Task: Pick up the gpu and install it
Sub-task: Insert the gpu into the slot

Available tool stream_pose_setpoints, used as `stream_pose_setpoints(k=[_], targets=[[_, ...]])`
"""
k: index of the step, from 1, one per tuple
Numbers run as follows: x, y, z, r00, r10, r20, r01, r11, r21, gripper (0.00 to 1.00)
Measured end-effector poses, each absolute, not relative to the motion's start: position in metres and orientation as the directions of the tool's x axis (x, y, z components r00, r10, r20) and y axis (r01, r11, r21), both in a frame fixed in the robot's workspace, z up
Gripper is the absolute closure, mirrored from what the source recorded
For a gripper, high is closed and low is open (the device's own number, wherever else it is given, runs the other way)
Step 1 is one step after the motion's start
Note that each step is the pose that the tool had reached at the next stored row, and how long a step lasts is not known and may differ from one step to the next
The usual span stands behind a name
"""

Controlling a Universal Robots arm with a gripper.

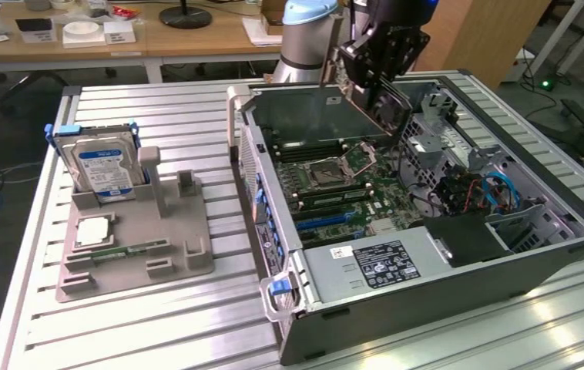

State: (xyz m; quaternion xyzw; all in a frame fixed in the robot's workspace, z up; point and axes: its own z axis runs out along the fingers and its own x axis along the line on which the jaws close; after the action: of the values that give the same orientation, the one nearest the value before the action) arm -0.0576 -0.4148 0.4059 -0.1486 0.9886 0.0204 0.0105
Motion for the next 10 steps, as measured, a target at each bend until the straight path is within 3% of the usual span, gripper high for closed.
stream_pose_setpoints(k=[10], targets=[[-0.0576, -0.4151, 0.4060, -0.926, -0.377, -0.027, -0.377, 0.925, 0.037, 0.72]])
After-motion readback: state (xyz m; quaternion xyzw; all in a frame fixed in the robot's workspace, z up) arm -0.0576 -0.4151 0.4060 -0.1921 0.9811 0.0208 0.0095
